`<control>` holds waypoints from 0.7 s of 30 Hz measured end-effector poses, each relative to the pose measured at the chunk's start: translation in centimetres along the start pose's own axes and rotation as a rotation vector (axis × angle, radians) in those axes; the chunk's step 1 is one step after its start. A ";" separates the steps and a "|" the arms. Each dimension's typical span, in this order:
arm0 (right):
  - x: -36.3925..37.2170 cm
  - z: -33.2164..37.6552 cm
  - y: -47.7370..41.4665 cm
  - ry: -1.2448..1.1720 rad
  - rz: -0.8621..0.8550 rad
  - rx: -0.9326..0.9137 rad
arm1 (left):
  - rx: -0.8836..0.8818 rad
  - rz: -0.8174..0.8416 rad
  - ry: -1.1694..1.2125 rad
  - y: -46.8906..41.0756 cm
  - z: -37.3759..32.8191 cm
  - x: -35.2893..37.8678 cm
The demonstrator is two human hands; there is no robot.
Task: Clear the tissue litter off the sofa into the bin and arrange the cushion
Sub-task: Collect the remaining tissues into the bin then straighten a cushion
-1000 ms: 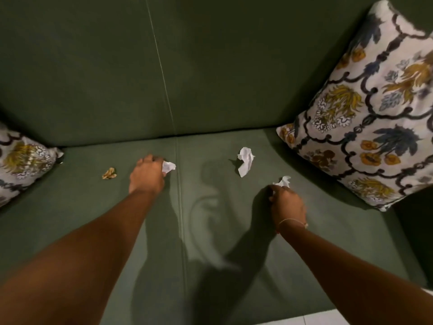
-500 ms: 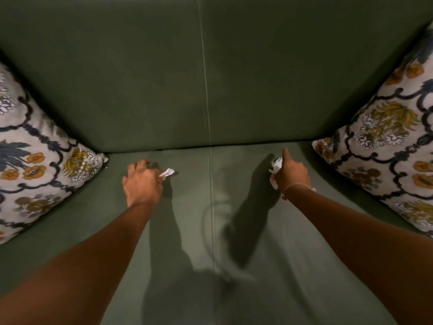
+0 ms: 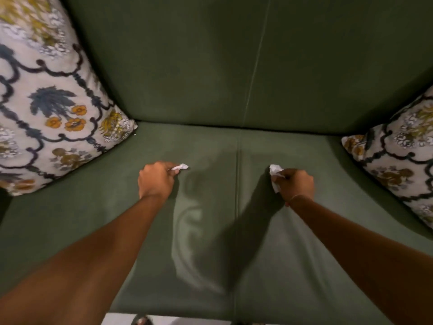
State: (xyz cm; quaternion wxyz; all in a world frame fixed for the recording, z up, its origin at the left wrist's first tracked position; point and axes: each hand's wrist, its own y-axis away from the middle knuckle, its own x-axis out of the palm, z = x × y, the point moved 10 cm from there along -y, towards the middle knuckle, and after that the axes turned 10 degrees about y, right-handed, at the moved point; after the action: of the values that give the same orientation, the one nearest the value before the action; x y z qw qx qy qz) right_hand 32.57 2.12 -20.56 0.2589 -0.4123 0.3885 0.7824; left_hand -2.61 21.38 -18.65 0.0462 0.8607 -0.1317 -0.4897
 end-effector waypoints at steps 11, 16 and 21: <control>18.3 21.0 23.1 -0.058 0.347 -0.279 | -0.342 -0.122 0.226 14.8 21.9 -12.3; 28.3 28.6 36.4 0.086 0.541 -0.443 | -0.649 -0.213 0.330 23.8 37.4 -16.7; 37.3 32.5 47.1 0.042 0.674 -0.430 | -0.901 -0.269 0.412 29.5 49.7 -18.5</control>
State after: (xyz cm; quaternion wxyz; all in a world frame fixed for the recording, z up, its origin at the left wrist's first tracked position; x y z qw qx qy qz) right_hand -35.57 5.38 -21.91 -0.1123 -0.3224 0.3347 0.8783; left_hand -59.42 0.50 -22.78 0.3740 0.8433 0.2160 -0.3198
